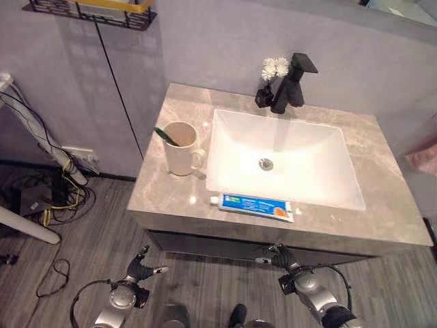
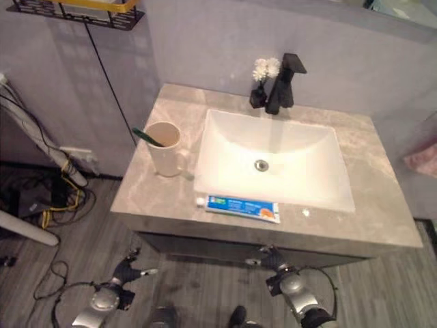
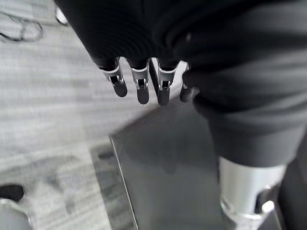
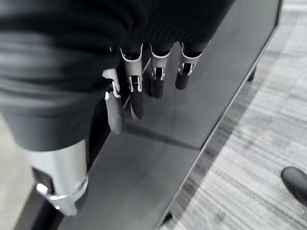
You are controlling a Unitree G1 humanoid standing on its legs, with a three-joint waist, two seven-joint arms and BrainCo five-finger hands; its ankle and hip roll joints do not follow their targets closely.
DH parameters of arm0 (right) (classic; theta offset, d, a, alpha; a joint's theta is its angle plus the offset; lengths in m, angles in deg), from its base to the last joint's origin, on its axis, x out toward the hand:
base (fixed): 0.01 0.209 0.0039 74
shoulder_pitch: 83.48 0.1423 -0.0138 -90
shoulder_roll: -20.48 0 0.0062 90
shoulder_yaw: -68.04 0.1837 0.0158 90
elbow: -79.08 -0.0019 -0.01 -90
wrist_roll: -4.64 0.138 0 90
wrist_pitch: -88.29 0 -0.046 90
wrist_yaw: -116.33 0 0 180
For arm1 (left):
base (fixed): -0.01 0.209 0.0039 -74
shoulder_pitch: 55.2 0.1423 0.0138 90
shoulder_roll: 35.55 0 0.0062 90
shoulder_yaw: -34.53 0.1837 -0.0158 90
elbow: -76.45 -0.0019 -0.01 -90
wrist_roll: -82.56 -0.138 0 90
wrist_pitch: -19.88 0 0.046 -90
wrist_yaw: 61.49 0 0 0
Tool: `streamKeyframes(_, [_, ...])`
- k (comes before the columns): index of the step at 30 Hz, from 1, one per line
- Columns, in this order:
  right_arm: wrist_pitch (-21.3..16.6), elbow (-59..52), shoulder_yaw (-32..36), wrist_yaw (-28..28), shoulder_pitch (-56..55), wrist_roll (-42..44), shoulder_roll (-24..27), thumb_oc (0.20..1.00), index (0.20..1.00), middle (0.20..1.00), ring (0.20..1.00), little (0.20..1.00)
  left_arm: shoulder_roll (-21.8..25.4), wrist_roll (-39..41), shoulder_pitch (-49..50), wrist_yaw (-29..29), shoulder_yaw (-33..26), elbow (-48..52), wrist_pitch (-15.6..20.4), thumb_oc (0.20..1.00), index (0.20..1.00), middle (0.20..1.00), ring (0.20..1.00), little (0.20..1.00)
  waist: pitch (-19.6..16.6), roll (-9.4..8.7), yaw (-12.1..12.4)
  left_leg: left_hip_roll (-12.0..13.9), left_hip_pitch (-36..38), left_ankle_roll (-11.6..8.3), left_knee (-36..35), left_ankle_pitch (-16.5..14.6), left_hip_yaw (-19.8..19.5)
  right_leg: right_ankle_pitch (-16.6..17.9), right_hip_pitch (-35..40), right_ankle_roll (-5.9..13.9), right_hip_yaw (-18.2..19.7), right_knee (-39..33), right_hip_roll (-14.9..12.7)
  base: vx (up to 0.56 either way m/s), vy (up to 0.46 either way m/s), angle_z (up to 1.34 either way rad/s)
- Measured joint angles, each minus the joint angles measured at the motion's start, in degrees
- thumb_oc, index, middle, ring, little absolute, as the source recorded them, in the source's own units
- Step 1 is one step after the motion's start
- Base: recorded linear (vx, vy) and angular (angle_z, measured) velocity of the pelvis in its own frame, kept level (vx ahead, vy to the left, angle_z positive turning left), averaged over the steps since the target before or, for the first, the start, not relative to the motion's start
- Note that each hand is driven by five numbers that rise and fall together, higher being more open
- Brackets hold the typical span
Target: Put brush and paste in cup on sink, flatten towel.
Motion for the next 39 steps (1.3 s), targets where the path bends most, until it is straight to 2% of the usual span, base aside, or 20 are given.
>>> streamKeyframes(2, [0.1, 0.3, 1.5, 0.8, 0.1, 0.1, 0.7, 1.0, 1.0, 1.0, 1.0, 1.0, -0.9, 0.0, -1.1, 0.0, 0.5, 0.4, 0.1, 1.0, 1.0, 1.0, 1.0, 1.0, 0.3, 0.42, -1.3, -2.6, -1.5, 2.48, -6.1, 0.9, 0.4, 0.7, -0.1, 0.52, -0.6, -1.7, -0.3, 0.07, 0.116, 0.11])
streamKeyframes(3, [0.0, 0.7, 1.9, 1.0, -0.4, 0.1, 0.7, 1.0, 1.0, 1.0, 1.0, 1.0, -0.8, -0.2, -1.2, 0.0, 0.9, 0.8, 0.0, 1.0, 1.0, 1.0, 1.0, 1.0, 0.1, 1.9, -1.9, -1.2, -1.1, 2.88, -9.2, 3.9, 3.3, 0.7, 0.6, 0.9, -0.4, -1.7, 1.1, 0.05, 0.116, -0.21])
streamKeyframes(4, [0.1, 1.1, 1.6, 1.0, -0.7, 0.1, 0.5, 1.0, 1.0, 1.0, 1.0, 1.0, -0.8, -0.2, -0.7, 0.0, 0.6, 1.0, 0.0, 1.0, 1.0, 1.0, 1.0, 1.0, 0.1, 2.23, -1.9, -0.6, -0.4, 2.99, -8.9, 6.9, 3.3, 0.4, 1.3, 1.13, 0.1, -1.7, 1.7, 0.08, 0.179, -0.32])
streamKeyframes(6, [0.3, 0.6, 0.5, 0.8, -1.4, -0.5, -0.6, 1.0, 1.0, 1.0, 1.0, 1.0, -0.2, -0.2, -0.3, 0.0, 0.3, 0.9, -0.1, 1.0, 1.0, 1.0, 1.0, 1.0, -0.5, 0.63, -1.9, -2.0, 2.3, 3.88, -12.2, 7.9, 4.7, -0.3, 1.7, 2.08, 1.9, -1.2, 0.1, 0.07, 0.166, -0.28])
streamKeyframes(9, [0.6, -1.3, 0.7, 0.7, -3.3, -0.6, -1.5, 1.0, 1.0, 1.0, 1.0, 1.0, 0.9, -0.2, 1.2, 0.0, -0.1, 1.9, -0.1, 1.0, 1.0, 1.0, 1.0, 1.0, -0.9, 0.27, -2.0, -4.2, 6.0, 5.58, -16.5, 9.0, 6.3, -0.2, 1.2, 3.98, 3.4, 1.1, -2.4, 0.05, 0.231, -0.2])
streamKeyframes(13, [1.1, -2.7, 0.2, 0.3, -4.3, -1.8, -1.5, 1.0, 1.0, 1.0, 1.0, 1.0, 0.9, -0.3, 1.7, 0.0, -1.5, 2.2, -0.1, 1.0, 1.0, 1.0, 1.0, 1.0, -0.4, 2.0, -2.3, -5.0, 7.2, 7.16, -17.7, 9.9, 6.5, 0.2, 0.5, 4.97, 3.9, 4.2, -3.2, -0.02, 0.083, -0.09])
streamKeyframes(15, [1.2, -3.9, 0.2, 0.2, -4.3, -1.8, -0.7, 1.0, 1.0, 1.0, 1.0, 1.0, 1.0, -0.3, 1.4, 0.0, -1.5, 2.4, -0.1, 1.0, 1.0, 1.0, 1.0, 1.0, 0.4, 3.71, -2.8, -4.2, 7.2, 7.87, -17.8, 10.1, 5.5, 0.1, -3.2, 5.46, 6.4, 11.3, -3.2, -0.03, 0.014, 0.21])
streamKeyframes(16, [1.2, -4.0, 0.2, -0.3, -4.3, -1.8, -0.6, 1.0, 1.0, 1.0, 1.0, 1.0, 2.0, -0.6, 1.9, -0.1, -1.4, 3.8, -0.1, 1.0, 1.0, 1.0, 1.0, 1.0, 0.7, 4.14, -2.8, -3.8, 6.9, 8.16, -17.7, 10.0, 5.0, -1.1, -6.0, 6.86, 10.2, 15.9, -3.4, 0.06, -0.239, 0.03])
streamKeyframes(17, [1.4, -3.8, -0.4, -0.6, -3.9, -1.8, -0.5, 1.0, 1.0, 1.0, 1.0, 1.0, 3.4, -0.7, 3.3, -0.1, -1.5, 4.6, 0.0, 1.0, 1.0, 1.0, 1.0, 1.0, 0.5, 3.87, -1.7, -3.6, 7.0, 7.78, -17.8, 10.1, 6.2, -0.3, -4.7, 7.29, 6.8, 10.5, -7.8, 0.09, -0.329, -0.05])
streamKeyframes(19, [1.4, -3.3, -0.5, -0.7, -3.5, -1.8, -0.4, 1.0, 1.0, 1.0, 1.0, 1.0, 3.2, -0.7, 3.8, -0.2, -1.4, 4.9, -0.1, 1.0, 1.0, 1.0, 1.0, 1.0, 0.6, 4.04, -0.5, -3.5, 7.1, 6.22, -16.9, 9.1, 6.3, 3.1, -2.3, 8.91, 2.0, 4.0, -13.0, 0.09, -0.31, -0.16])
streamKeyframes(21, [1.4, -3.6, -1.1, -0.9, -3.0, -1.8, -0.1, 1.0, 1.0, 1.0, 1.0, 1.0, 4.0, -0.7, 4.4, -0.2, -1.7, 7.2, -0.5, 1.0, 1.0, 1.0, 1.0, 1.0, 0.7, 3.95, 0.3, -2.5, 6.8, 5.46, -16.6, 9.3, 5.8, 6.7, -0.5, 11.09, 2.8, -1.0, -14.3, 0.08, -0.27, 0.0])
streamKeyframes(23, [1.4, -4.9, -2.9, -1.7, -2.4, -2.4, -0.1, 1.0, 1.0, 1.0, 1.0, 1.0, 6.1, -0.8, 5.7, -0.4, -2.0, 10.2, -0.2, 1.0, 1.0, 1.0, 1.0, 1.0, 1.0, 3.54, 0.9, -0.6, 6.8, 3.68, -17.5, 10.3, 4.4, 6.9, -0.6, 11.11, 3.9, -1.9, -11.6, 0.05, -0.196, 0.21])
streamKeyframes(25, [1.3, -5.1, -5.9, -2.6, -1.6, -4.0, -0.1, 1.0, 1.0, 1.0, 1.0, 1.0, 8.3, -0.8, 6.6, -0.5, -2.7, 12.4, 0.3, 1.0, 1.0, 1.0, 1.0, 1.0, 0.6, 1.54, 1.3, 0.1, 6.5, 1.49, -19.1, 11.4, 2.9, 6.7, -0.2, 10.47, 4.4, -3.1, -7.6, 0.05, -0.282, 0.47])
streamKeyframes(26, [1.3, -4.8, -6.2, -3.3, -1.8, -4.3, -0.2, 1.0, 1.0, 1.0, 1.0, 1.0, 8.1, -0.8, 6.6, -0.7, -3.4, 11.6, 0.5, 1.0, 1.0, 1.0, 1.0, 1.0, 0.3, 0.5, 1.2, 0.6, 6.7, 0.25, -20.5, 12.2, 1.3, 5.1, 0.7, 8.06, 3.1, -3.9, -5.9, 0.01, -0.316, 0.53])
streamKeyframes(28, [0.9, -6.3, -5.7, -3.3, -2.1, -5.0, 1.5, 1.0, 1.0, 1.0, 1.0, 1.0, 8.0, -0.8, 8.4, -1.5, -3.0, 15.0, 0.7, 1.0, 1.0, 1.0, 1.0, 1.0, 0.8, 3.7, 1.1, 5.7, 5.3, -1.74, -22.6, 13.6, -0.8, 4.0, 0.4, 6.15, 1.8, -4.9, -0.3, -0.02, -0.223, 0.5])
streamKeyframes(31, [0.7, -6.5, -3.3, -2.8, -2.5, -5.0, 5.2, 1.0, 1.0, 1.0, 1.0, 1.0, 8.0, -2.1, 8.0, -3.1, -0.2, 15.9, 0.7, 1.0, 1.0, 1.0, 1.0, 1.0, 1.2, 6.56, 0.9, 10.7, 0.6, -1.2, -22.3, 13.9, -1.7, 3.5, -2.4, 2.17, -2.9, -4.5, 4.7, 0.0, -0.072, 0.54])
streamKeyframes(33, [0.7, -7.1, -0.8, -2.1, -3.9, -5.0, 7.5, 1.0, 1.0, 1.0, 1.0, 1.0, 7.8, -3.7, 8.2, -4.4, 1.4, 17.7, 0.8, 1.0, 1.0, 1.0, 1.0, 1.0, 1.4, 6.68, -0.4, 10.0, 0.1, -1.25, -22.0, 14.0, 0.6, 3.1, -3.2, 1.3, -4.6, -4.9, 4.0, 0.02, 0.023, 0.45])
streamKeyframes(34, [0.7, -7.3, -0.4, -1.8, -4.1, -5.1, 8.9, 1.0, 1.0, 1.0, 1.0, 1.0, 7.6, -4.9, 8.4, -5.3, 1.5, 18.1, 0.9, 1.0, 1.0, 1.0, 1.0, 1.0, 1.2, 6.53, -1.6, 7.3, 2.6, -1.45, -21.4, 14.2, 2.6, 3.2, -3.6, 1.53, -3.8, -4.4, 2.9, 0.03, 0.066, 0.08])
streamKeyframes(35, [0.7, -7.8, -0.3, -1.8, -4.1, -5.2, 9.4, 1.0, 1.0, 1.0, 1.0, 1.0, 8.1, -5.2, 9.7, -5.6, 1.3, 20.0, 0.8, 1.0, 1.0, 1.0, 1.0, 1.0, 0.8, 7.49, -1.9, 7.1, 4.5, -2.17, -22.6, 13.6, 4.3, 3.3, -3.9, 1.72, -3.3, -4.4, 3.3, 0.04, 0.068, -0.05])
streamKeyframes(39, [0.7, -7.9, 0.8, -1.9, -4.5, -6.2, 8.7, 1.0, 1.0, 1.0, 1.0, 1.0, 12.4, -5.2, 7.4, -8.4, 0.4, 31.4, 2.1, 1.0, 1.0, 1.0, 1.0, 1.0, 0.7, 8.42, -2.5, 6.3, 5.9, -2.56, -22.6, 13.1, 4.8, 4.0, -3.0, 2.72, -2.4, -4.5, 2.0, 0.05, 0.112, -0.14])
